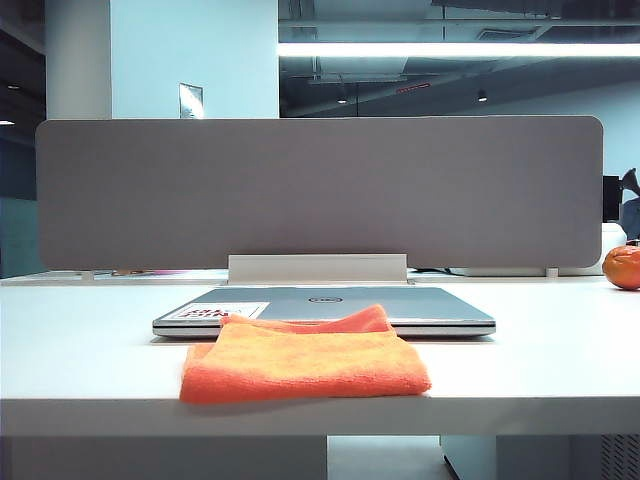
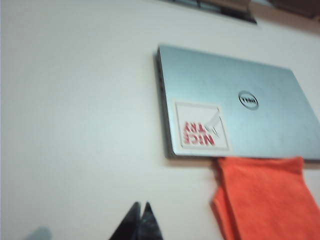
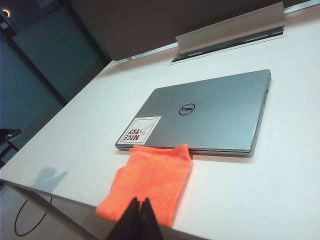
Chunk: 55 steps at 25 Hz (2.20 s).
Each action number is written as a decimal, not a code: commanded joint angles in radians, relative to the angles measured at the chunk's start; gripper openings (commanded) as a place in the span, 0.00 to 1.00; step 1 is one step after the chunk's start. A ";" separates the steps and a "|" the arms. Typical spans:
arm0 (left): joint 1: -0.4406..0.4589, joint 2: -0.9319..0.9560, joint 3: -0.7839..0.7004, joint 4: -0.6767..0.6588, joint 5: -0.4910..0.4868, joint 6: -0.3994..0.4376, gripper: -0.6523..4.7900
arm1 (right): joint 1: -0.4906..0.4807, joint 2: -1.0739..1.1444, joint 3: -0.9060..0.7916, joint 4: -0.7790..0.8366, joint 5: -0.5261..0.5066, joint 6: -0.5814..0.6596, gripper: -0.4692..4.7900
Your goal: Pick up the orange rag and put it over the laptop.
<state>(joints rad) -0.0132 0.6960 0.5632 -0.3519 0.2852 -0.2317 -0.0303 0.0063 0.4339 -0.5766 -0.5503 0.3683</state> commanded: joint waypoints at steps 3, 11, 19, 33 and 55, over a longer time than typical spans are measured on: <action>-0.033 0.146 0.107 -0.064 0.060 -0.046 0.11 | 0.000 0.003 0.005 0.007 -0.002 0.002 0.08; -0.190 0.290 0.141 -0.098 0.059 -0.072 0.11 | 0.000 0.003 0.005 0.004 -0.002 0.002 0.08; -0.354 0.367 0.141 -0.151 0.047 -0.099 0.11 | 0.000 0.003 0.005 0.004 -0.003 0.002 0.08; -0.591 0.399 0.140 -0.132 0.022 -0.293 0.28 | 0.000 0.003 0.005 0.004 -0.003 0.002 0.08; -0.591 0.594 0.139 -0.059 0.078 -0.549 0.86 | -0.001 0.003 0.005 0.005 -0.002 0.001 0.08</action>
<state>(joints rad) -0.6022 1.2869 0.7006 -0.4316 0.3588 -0.7612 -0.0303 0.0067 0.4339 -0.5835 -0.5507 0.3683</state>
